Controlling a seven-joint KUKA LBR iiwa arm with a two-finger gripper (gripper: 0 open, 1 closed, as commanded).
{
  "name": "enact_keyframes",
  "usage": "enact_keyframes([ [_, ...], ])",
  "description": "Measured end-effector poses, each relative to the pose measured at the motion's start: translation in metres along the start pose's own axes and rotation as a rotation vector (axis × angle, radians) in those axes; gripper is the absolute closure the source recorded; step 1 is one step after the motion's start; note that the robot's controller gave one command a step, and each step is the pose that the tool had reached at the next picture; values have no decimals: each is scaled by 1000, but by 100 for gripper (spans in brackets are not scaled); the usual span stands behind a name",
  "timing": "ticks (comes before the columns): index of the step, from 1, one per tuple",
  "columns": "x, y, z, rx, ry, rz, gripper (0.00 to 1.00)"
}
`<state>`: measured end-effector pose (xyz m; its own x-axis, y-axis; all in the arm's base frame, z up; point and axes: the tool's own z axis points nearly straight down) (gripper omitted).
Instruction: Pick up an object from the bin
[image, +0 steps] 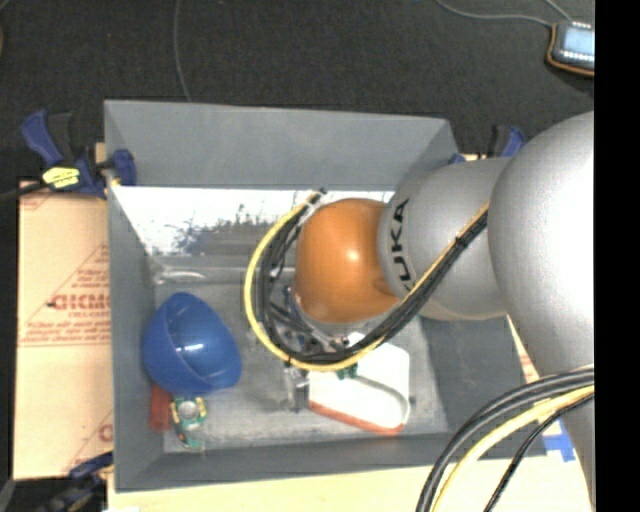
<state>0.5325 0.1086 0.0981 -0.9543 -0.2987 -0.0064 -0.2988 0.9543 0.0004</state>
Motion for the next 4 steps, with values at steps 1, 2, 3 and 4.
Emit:
enact_keyframes([
  [1,51,-30,-5,-1,1,404,0],
  [2,34,-69,11,-1,-5,236,100],
  [3,34,-69,10,-1,-5,237,100],
  [4,31,-74,-4,0,-5,233,100],
])
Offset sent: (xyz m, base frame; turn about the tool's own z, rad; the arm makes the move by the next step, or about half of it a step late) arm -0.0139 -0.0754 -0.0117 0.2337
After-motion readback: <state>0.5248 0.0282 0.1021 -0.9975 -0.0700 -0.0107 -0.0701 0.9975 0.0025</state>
